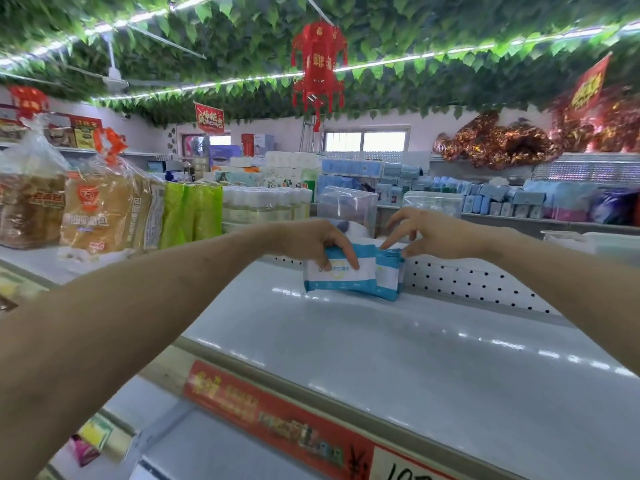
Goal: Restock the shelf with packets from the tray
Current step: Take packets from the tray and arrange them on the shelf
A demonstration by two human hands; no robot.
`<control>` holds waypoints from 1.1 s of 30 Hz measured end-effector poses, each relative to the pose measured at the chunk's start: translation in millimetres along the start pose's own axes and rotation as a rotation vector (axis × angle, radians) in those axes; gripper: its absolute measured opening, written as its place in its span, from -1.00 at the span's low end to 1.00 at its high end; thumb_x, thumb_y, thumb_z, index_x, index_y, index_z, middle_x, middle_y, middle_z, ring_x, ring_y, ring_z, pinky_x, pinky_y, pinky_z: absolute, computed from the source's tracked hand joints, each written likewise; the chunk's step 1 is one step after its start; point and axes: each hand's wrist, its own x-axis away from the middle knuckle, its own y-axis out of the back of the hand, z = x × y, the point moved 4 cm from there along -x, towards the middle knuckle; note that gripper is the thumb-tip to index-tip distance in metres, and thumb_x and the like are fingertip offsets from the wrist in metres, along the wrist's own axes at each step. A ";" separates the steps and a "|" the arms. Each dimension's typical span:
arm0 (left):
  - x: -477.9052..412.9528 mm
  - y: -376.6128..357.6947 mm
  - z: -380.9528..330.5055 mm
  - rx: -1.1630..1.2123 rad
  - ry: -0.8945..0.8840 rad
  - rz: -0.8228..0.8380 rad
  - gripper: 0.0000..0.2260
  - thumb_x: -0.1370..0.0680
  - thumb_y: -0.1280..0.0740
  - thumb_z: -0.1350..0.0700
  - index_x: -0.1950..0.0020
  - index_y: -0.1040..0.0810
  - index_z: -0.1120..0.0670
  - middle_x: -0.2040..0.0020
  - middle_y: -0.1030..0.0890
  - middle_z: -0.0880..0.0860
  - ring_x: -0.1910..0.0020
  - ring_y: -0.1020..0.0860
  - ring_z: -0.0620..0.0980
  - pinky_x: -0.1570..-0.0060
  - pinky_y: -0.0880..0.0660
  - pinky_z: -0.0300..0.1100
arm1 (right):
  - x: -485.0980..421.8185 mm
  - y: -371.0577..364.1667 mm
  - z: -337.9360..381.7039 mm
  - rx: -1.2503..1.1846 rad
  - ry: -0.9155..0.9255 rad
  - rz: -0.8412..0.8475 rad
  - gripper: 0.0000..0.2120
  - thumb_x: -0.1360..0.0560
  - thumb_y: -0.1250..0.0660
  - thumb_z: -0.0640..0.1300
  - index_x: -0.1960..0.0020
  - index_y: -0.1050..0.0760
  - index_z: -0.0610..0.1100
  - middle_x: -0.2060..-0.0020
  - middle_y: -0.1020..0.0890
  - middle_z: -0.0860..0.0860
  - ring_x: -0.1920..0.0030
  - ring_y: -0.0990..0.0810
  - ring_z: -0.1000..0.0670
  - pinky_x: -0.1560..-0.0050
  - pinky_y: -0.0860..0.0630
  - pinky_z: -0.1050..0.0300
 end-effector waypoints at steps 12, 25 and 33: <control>-47.3 -20.3 -4.1 0.011 -0.105 0.068 -0.64 -0.59 -0.39 0.37 -0.25 -0.70 -0.02 -0.35 -0.46 -0.08 -0.30 -0.44 -0.01 0.04 -0.52 -0.48 | 89.0 15.3 -49.4 -0.016 -0.199 -0.006 -0.68 -0.56 -0.47 -0.10 -0.12 -0.61 0.34 -0.27 -0.47 0.22 0.01 -0.56 0.16 -0.01 -0.45 0.31; -59.2 -27.4 1.2 -0.200 -0.215 -0.155 -0.53 -0.50 -0.50 0.33 -0.13 -0.67 -0.27 -0.36 -0.36 -0.09 -0.36 -0.26 0.02 -0.37 -0.29 -0.04 | 118.8 20.7 -46.5 -0.025 -0.306 -0.021 -0.70 -0.55 -0.49 -0.07 -0.13 -0.64 0.33 -0.24 -0.51 0.27 0.03 -0.59 0.16 0.01 -0.48 0.27; 33.3 15.2 37.5 -0.034 -0.138 -0.145 -0.59 -0.57 -0.45 0.28 -0.30 -0.64 -0.16 -0.25 -0.51 -0.27 -0.21 -0.52 -0.12 -0.21 -0.53 -0.19 | 53.4 18.8 39.7 -0.015 -0.163 0.015 -0.70 -0.59 -0.42 -0.04 -0.27 -0.60 0.24 -0.13 -0.57 0.20 0.00 -0.54 0.18 -0.09 -0.48 0.20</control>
